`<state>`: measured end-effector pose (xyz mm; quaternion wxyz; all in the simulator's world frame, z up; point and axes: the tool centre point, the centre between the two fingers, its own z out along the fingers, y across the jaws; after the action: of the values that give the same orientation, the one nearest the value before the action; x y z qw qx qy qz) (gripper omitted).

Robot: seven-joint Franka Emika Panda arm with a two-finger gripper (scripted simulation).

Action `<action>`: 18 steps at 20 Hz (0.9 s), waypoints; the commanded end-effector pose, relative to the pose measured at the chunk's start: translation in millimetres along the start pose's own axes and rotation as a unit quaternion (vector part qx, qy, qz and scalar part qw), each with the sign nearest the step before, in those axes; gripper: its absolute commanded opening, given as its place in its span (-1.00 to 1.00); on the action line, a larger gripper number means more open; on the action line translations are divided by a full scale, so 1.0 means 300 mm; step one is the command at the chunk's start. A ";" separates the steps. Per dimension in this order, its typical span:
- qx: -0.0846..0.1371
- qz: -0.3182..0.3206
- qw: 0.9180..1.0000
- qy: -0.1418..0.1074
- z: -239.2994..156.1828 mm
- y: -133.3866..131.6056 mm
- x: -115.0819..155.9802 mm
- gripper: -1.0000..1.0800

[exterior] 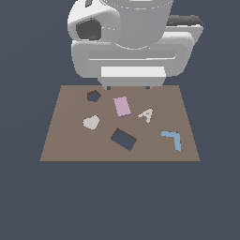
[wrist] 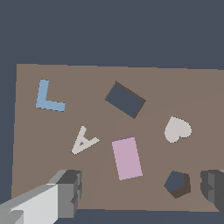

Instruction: Insert a designated object into the corresponding slot on a board.

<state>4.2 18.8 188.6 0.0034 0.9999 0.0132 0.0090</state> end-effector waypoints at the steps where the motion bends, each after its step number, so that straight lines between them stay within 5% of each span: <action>1: 0.000 0.000 1.000 0.000 0.000 0.000 0.000 0.92; 9: 0.001 -0.014 1.000 -0.001 0.062 0.002 -0.021 0.92; 18: 0.003 -0.063 0.998 -0.005 0.276 0.013 -0.093 0.92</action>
<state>-17.9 14.6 118.1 0.0013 0.9978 0.0666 0.0046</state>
